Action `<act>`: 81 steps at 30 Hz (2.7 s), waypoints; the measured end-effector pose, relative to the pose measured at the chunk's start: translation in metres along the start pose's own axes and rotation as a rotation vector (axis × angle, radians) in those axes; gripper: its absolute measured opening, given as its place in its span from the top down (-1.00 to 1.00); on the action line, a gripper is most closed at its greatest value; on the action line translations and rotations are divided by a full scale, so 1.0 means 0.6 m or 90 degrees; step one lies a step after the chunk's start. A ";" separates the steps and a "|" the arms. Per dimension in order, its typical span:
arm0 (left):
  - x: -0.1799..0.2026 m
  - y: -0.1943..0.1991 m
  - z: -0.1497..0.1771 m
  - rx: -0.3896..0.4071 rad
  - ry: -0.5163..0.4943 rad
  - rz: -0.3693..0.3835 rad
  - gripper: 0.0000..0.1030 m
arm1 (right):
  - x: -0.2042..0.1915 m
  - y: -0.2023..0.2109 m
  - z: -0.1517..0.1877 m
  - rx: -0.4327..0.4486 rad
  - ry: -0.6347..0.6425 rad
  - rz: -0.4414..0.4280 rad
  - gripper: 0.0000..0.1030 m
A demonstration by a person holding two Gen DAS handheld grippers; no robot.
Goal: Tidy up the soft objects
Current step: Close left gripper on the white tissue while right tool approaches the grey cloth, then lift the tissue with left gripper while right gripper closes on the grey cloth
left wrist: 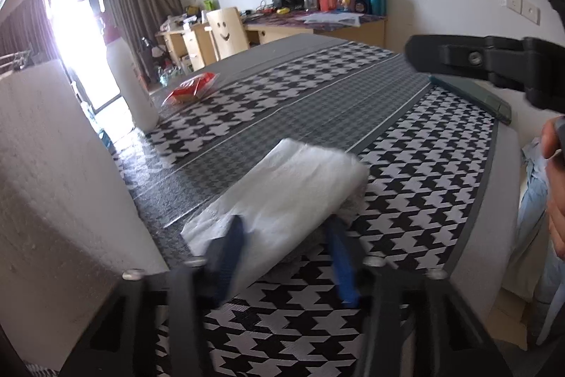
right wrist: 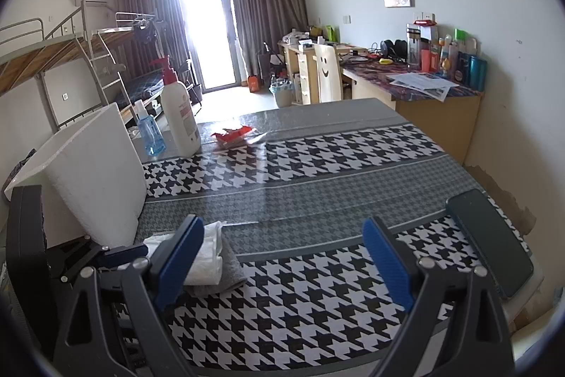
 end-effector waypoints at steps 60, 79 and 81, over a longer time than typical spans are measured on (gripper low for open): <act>-0.071 0.160 0.077 0.130 0.110 0.015 0.86 | -0.121 -0.082 0.050 -0.123 0.112 -0.074 -0.82; -0.072 0.157 0.090 0.126 0.120 0.012 0.86 | -0.141 -0.117 0.070 -0.193 0.129 -0.063 -0.27; -0.072 0.157 0.091 0.125 0.120 0.014 0.86 | -0.143 -0.117 0.071 -0.194 0.136 -0.051 -0.20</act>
Point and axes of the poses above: each gripper's, at about its wrist camera, not at the fingertips, and y roughly against the way its jaws point, x to its right, z to its underside, the point moved 1 cm from there along -y, roughly the way its jaws point, and after that the axes turned 13 degrees about -x, right-handed, at the moved point
